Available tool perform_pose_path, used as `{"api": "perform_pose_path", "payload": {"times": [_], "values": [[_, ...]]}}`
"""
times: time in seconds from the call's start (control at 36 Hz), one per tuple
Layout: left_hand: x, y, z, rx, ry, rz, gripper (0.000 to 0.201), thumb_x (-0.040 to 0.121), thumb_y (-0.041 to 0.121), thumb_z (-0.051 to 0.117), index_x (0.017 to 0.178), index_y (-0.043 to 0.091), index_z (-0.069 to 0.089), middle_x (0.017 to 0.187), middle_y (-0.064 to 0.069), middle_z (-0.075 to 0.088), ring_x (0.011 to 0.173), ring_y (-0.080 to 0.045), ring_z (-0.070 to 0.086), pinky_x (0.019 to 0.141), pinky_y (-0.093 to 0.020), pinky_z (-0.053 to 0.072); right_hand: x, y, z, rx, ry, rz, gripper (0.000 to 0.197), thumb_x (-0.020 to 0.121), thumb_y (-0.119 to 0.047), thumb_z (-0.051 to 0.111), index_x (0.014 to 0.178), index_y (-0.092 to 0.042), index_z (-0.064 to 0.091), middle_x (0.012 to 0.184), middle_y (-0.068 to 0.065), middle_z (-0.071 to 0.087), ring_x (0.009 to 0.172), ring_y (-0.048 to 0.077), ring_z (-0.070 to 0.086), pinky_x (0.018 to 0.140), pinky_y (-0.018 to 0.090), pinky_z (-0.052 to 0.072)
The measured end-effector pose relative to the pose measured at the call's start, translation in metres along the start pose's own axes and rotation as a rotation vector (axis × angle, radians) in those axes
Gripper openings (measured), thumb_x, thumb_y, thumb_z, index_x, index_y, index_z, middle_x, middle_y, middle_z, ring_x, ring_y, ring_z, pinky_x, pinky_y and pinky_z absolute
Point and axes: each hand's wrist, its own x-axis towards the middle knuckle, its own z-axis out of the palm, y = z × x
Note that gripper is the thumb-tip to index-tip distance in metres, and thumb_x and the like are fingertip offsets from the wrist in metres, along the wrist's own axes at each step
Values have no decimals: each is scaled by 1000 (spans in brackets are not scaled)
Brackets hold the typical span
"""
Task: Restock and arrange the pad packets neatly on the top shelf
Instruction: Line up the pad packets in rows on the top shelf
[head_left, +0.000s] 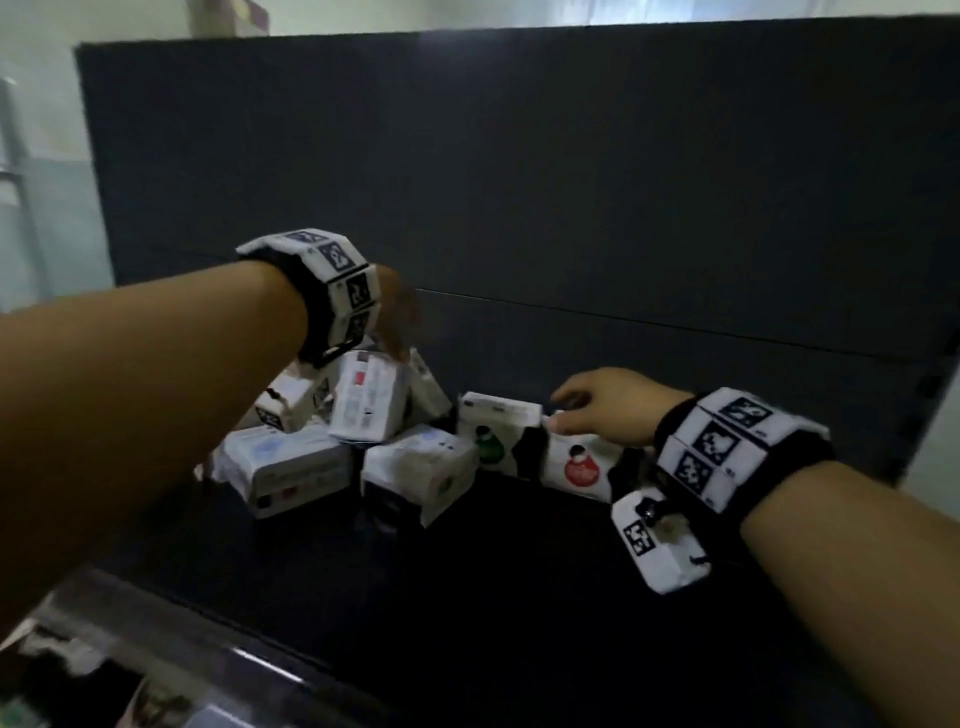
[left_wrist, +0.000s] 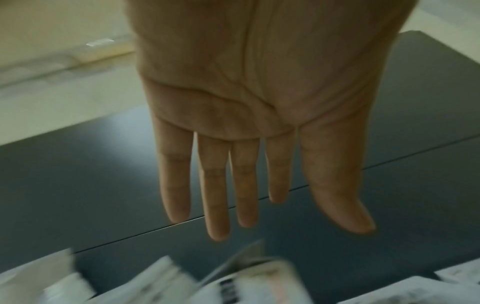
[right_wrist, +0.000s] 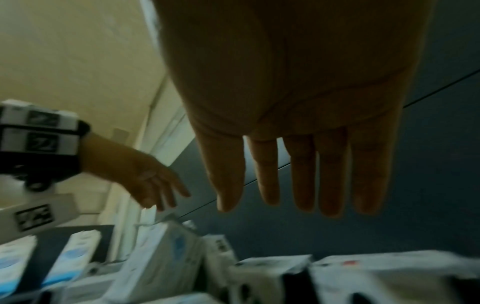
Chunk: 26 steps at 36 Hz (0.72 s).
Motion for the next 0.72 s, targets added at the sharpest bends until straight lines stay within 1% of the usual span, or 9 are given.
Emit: {"api": "perform_pose_path", "payload": {"times": [0.03, 0.08, 0.11, 0.19, 0.22, 0.39, 0.5, 0.61, 0.72], "values": [[-4, -11, 1, 34, 3, -20, 55, 73, 40, 78, 123, 27, 60, 110, 10, 65, 91, -8, 60, 81, -18, 44, 5, -16, 6, -12, -20, -32, 53, 88, -44, 63, 132, -15, 56, 135, 3, 55, 121, 19, 52, 98, 27, 41], [-14, -29, 2, -41, 18, -57, 53, 69, 31, 82, 118, 24, 64, 85, 15, 65, 72, -4, 61, 62, -15, 45, 16, -45, 16, -42, -68, -75, 55, 87, -42, 65, 134, -16, 55, 136, 3, 54, 121, 20, 53, 97, 28, 42], [-17, -35, 3, -53, 23, -50, 55, 70, 27, 82, 121, 21, 63, 83, 14, 65, 71, -7, 61, 62, -16, 43, 20, -57, 20, -61, -97, -92, 57, 86, -39, 68, 136, -16, 52, 137, 4, 53, 121, 22, 52, 98, 29, 43], [-26, -54, 5, -31, 29, -53, 60, 79, 26, 75, 134, 16, 52, 124, -2, 61, 111, -20, 58, 84, -23, 40, 30, -87, 35, -164, -193, -177, 71, 79, -38, 75, 141, -23, 44, 138, 6, 49, 123, 27, 50, 100, 35, 44], [-29, -60, 7, -27, 32, -51, 61, 80, 26, 75, 135, 16, 50, 129, -3, 59, 116, -21, 56, 89, -25, 40, 33, -95, 40, -206, -219, -198, 77, 76, -42, 77, 142, -24, 42, 136, 8, 48, 123, 29, 49, 100, 36, 44], [-31, -80, 20, -49, 47, -39, 58, 81, 18, 72, 135, 23, 49, 132, -1, 56, 117, -24, 55, 93, -29, 42, 55, -121, 68, -209, -251, -109, 89, 74, -74, 58, 143, -21, 37, 138, 10, 48, 121, 28, 50, 94, 32, 43], [-21, -66, 29, 120, 72, 119, 82, 81, 6, 65, 147, 34, 26, 150, -3, 34, 135, -27, 35, 103, -35, 36, 72, -135, 86, -212, -276, -70, 91, 77, -79, 45, 151, -31, 20, 154, 7, 31, 135, 32, 37, 108, 37, 33], [-12, -45, 34, 335, 88, 253, 83, 87, 17, 59, 146, 48, 9, 154, -6, 18, 138, -34, 26, 102, -46, 39, 84, -142, 106, -212, -247, -7, 95, 75, -86, 33, 152, -35, 10, 160, 3, 16, 141, 34, 27, 115, 45, 24], [-1, -35, 41, 380, 41, 327, 73, 90, 30, 55, 147, 46, 11, 157, -2, 8, 139, -32, 26, 104, -44, 36, 86, -138, 112, -243, -204, 81, 85, 78, -80, 31, 149, -39, 13, 156, 7, 24, 135, 38, 32, 108, 52, 32]]}}
